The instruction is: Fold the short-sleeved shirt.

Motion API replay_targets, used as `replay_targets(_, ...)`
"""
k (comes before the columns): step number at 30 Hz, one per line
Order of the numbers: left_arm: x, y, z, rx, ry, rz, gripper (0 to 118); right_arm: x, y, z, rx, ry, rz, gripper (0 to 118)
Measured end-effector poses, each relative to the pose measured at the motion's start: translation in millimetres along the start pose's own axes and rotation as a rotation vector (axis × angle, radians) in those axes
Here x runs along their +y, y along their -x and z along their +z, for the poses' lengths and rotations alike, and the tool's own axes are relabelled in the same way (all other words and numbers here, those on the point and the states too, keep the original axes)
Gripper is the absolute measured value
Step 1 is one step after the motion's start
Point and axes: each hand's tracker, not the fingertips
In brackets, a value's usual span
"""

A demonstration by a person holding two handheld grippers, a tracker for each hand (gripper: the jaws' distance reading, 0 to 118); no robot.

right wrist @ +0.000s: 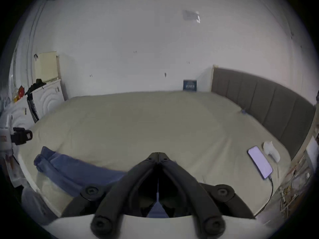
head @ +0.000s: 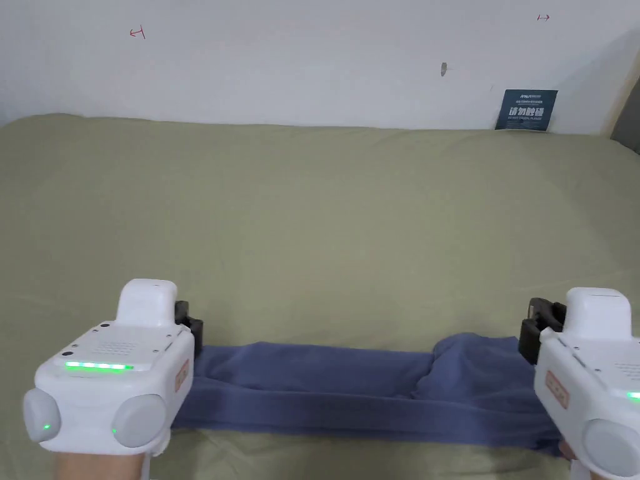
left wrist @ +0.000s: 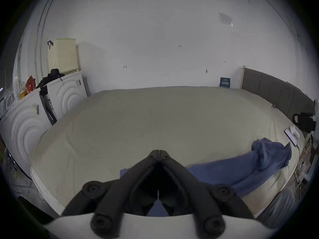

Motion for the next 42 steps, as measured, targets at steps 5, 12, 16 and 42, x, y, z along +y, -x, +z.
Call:
replay_targets(5,-1,-1,-6,-0.005,-0.01,0.05,0,-2,25,4,-0.008,-0.036,-0.007,0)
replay_targets(12,8,57,-22,-0.183,0.187,0.296,0,1,61,11,-0.012,-0.101,0.067,0)
replay_targets(16,8,106,-41,-0.334,0.352,0.437,0,-1,83,12,0.055,-0.116,0.051,1)
replay_targets(42,-59,193,-139,-0.711,0.728,0.619,111,-21,117,-8,0.129,0.006,0.043,1)
